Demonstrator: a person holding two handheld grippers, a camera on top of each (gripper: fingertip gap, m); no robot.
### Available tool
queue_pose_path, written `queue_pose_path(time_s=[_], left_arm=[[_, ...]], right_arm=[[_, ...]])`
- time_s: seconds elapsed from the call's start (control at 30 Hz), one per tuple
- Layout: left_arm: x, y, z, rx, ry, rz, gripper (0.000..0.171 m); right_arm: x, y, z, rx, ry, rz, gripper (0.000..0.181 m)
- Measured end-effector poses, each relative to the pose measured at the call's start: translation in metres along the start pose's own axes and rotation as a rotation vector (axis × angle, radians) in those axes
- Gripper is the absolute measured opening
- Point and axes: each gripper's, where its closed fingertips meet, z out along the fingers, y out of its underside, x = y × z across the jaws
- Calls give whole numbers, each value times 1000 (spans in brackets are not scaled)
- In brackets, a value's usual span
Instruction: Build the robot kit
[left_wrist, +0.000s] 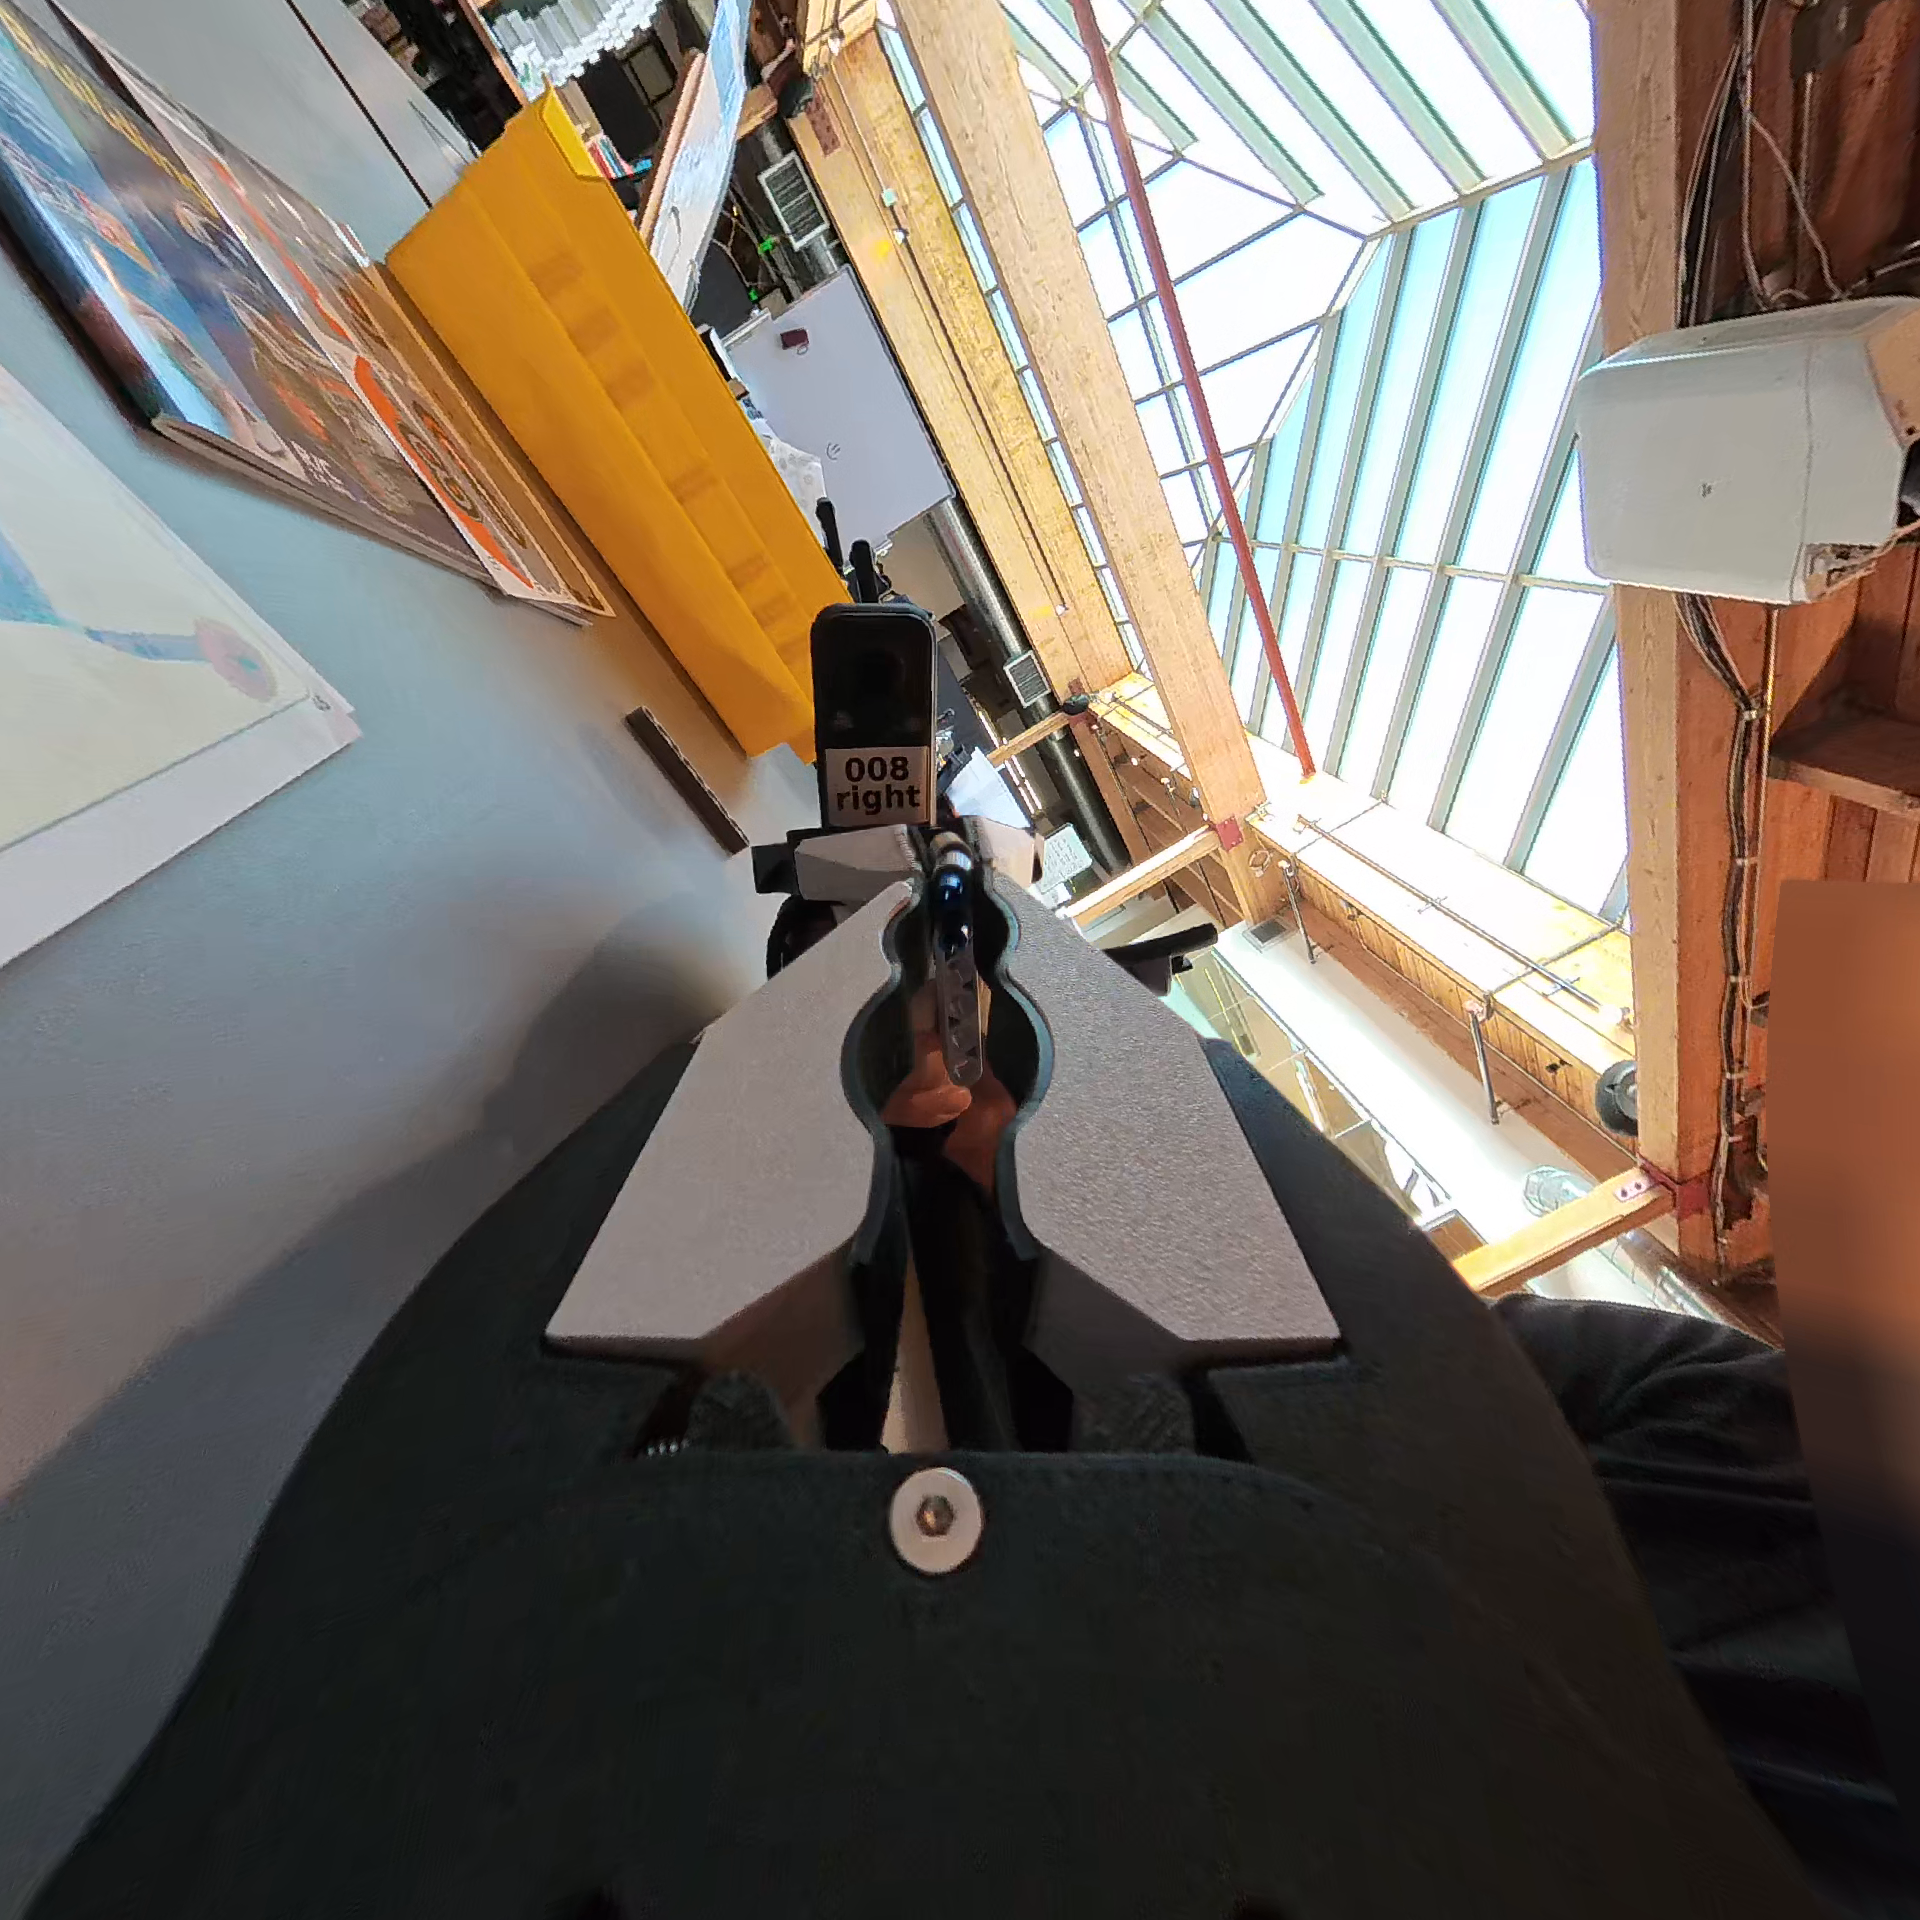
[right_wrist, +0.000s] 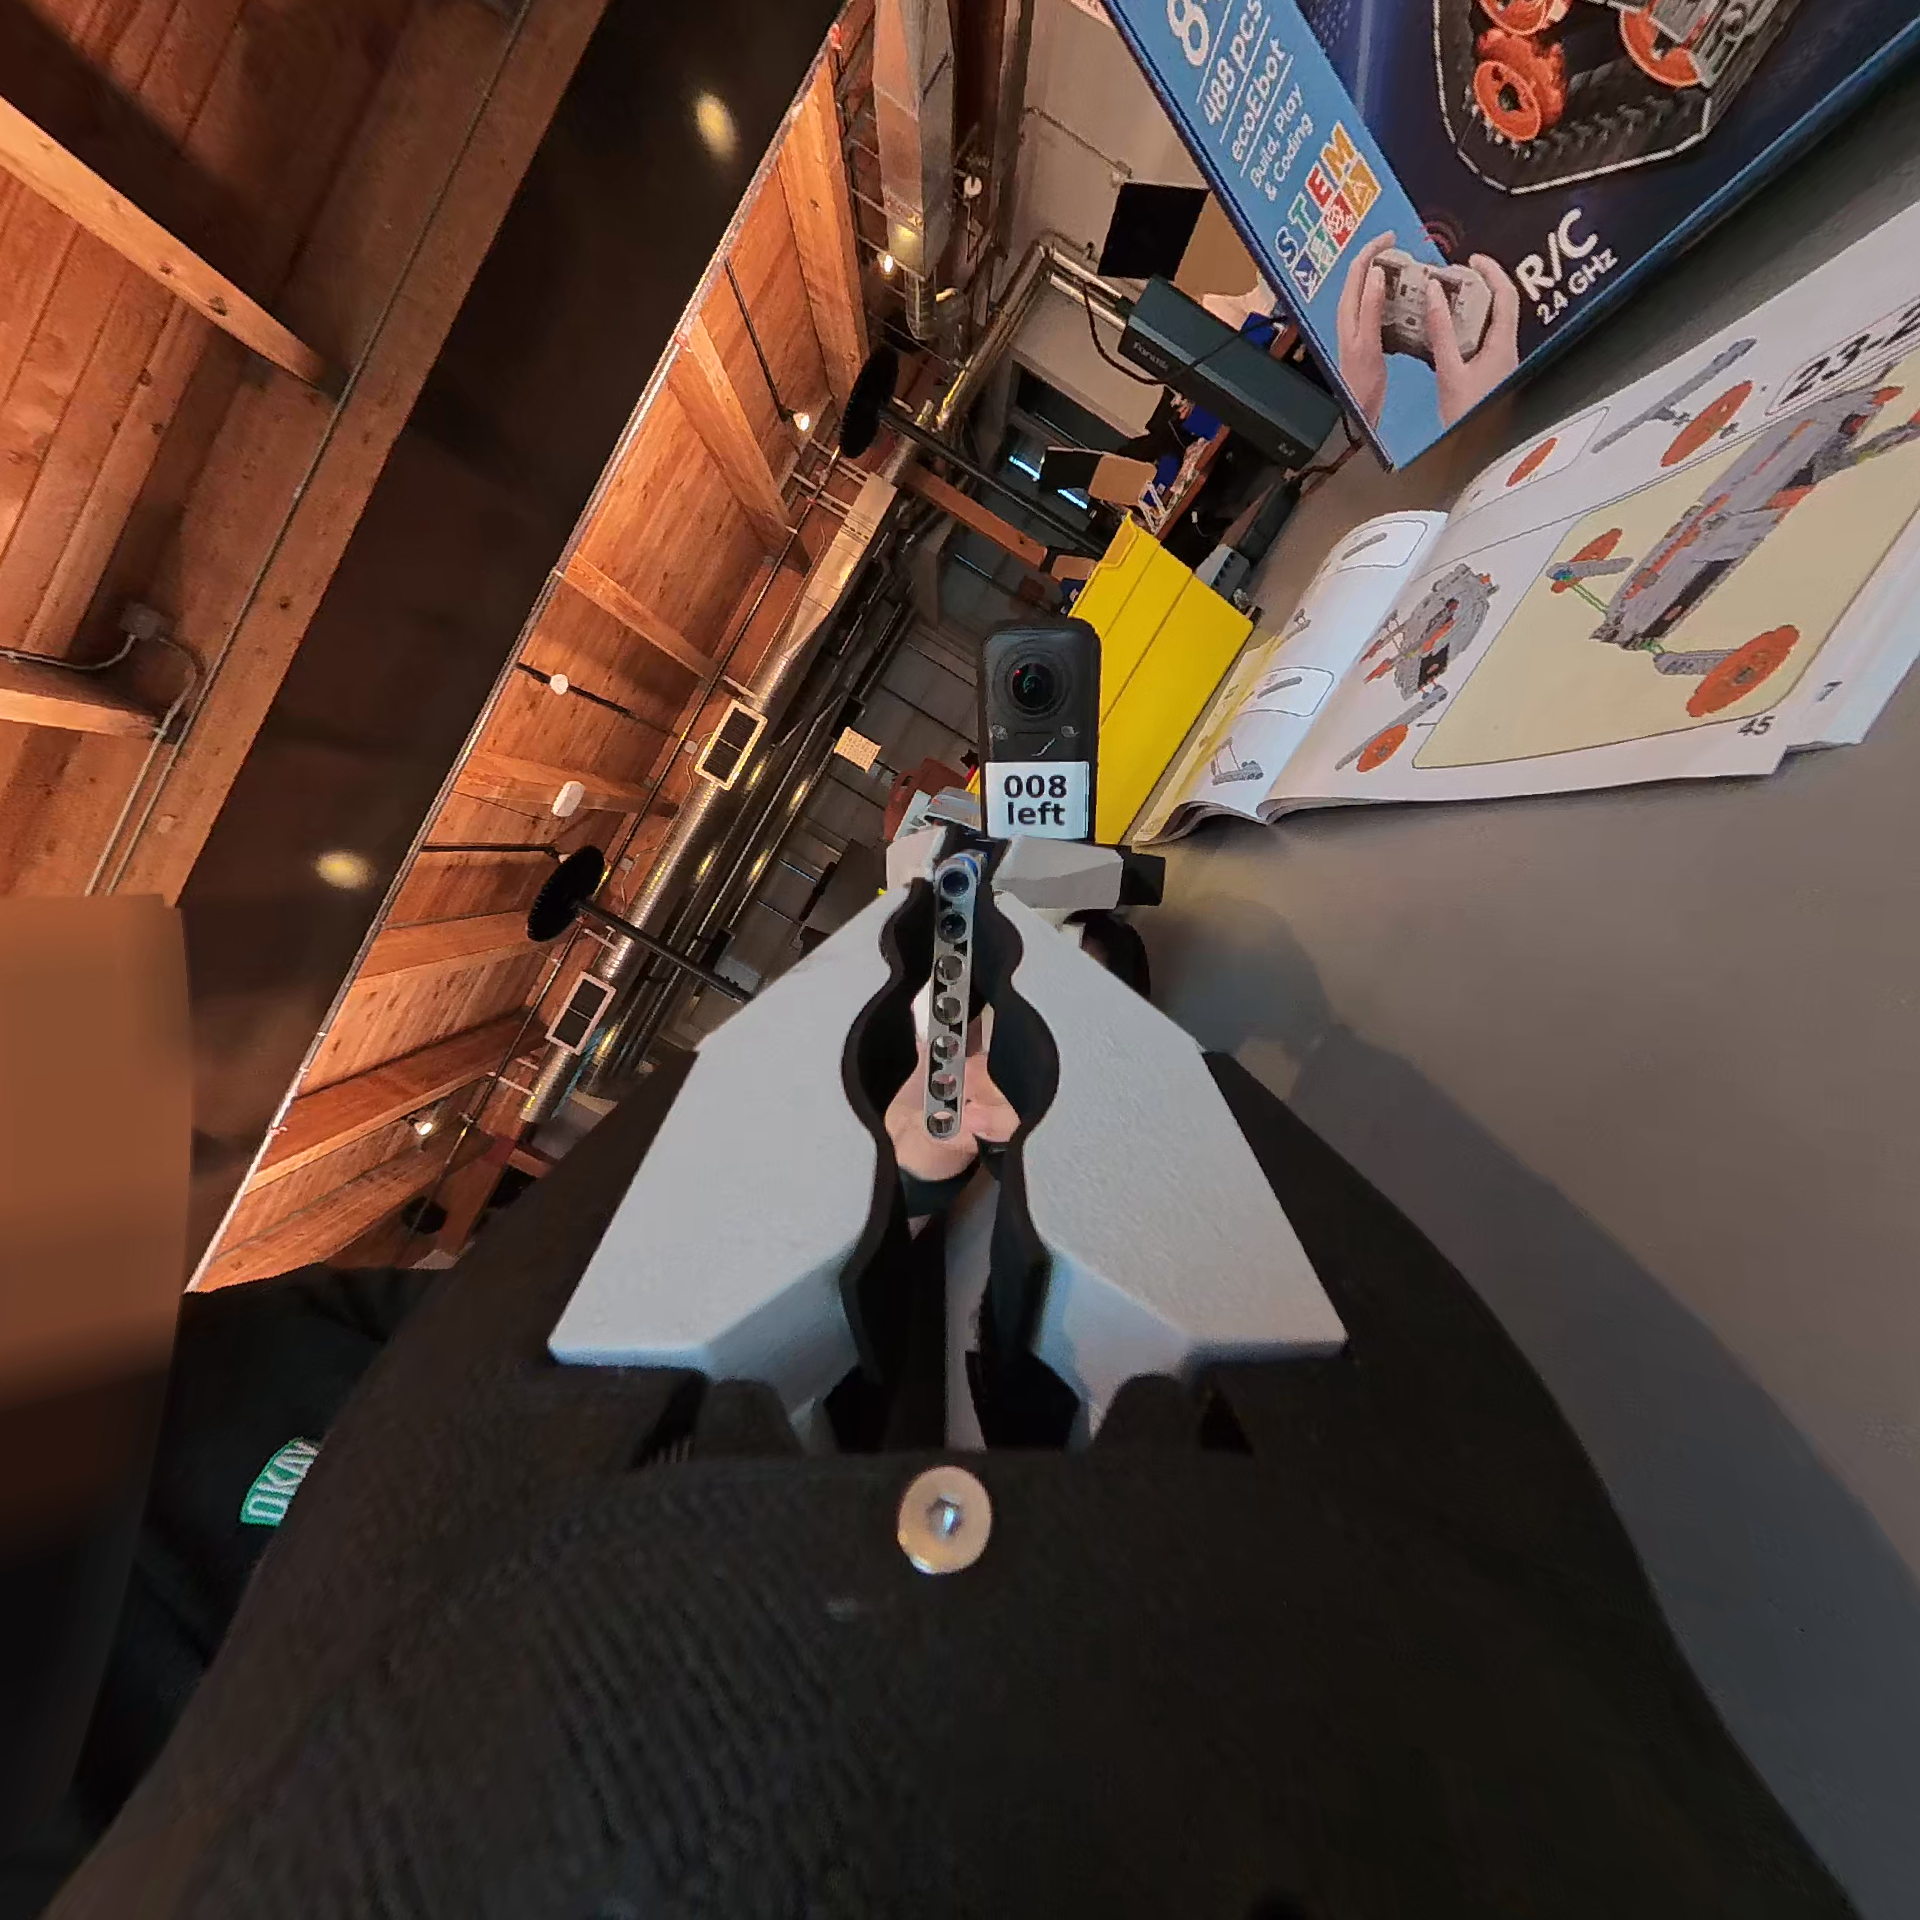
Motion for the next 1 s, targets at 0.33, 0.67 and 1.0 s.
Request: queue_pose_path(time_s=[0.33,0.67,1.0], left_arm=[[-6,10,2,-58,-49,15,5],[-8,13,2,-73,-74,28,5],[-14,11,2,-55,-136,65,5]], right_arm=[[5,8,-7,-55,66,-28,5],[7,11,-8,-69,103,-58,5],[14,10,-9,-50,176,-109,6]])
